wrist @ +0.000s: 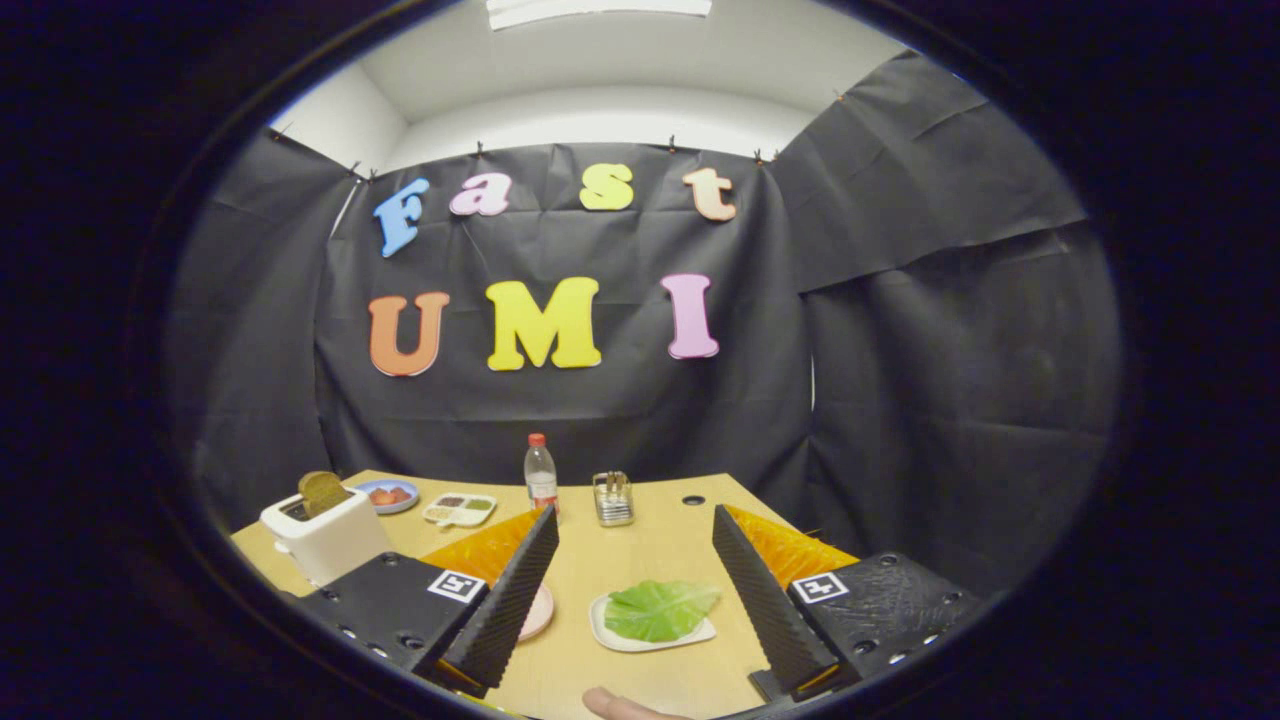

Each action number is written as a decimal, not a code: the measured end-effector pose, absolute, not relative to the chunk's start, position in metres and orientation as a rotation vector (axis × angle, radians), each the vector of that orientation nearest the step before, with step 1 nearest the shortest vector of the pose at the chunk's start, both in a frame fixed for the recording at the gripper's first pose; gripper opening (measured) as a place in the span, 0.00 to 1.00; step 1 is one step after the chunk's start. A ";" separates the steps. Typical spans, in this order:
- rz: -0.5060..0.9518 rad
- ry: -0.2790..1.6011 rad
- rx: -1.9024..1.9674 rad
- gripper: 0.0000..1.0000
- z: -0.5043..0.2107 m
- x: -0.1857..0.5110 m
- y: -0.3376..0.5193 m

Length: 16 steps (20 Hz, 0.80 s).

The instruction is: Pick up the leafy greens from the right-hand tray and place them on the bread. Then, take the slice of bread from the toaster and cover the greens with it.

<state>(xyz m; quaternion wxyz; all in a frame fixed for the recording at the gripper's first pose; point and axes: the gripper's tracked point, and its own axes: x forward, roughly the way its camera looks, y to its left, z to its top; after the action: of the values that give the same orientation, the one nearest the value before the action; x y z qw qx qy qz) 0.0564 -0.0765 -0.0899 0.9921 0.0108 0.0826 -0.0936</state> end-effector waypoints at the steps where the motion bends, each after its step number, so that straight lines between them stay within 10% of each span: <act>1: -0.189 0.180 0.017 0.95 -0.099 0.064 -0.082; 16: -0.260 0.592 -0.033 0.96 -0.289 0.171 -0.180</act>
<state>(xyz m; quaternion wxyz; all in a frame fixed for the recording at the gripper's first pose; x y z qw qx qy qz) 0.1710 -0.1804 -0.2886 0.9480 -0.0160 0.2909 -0.1278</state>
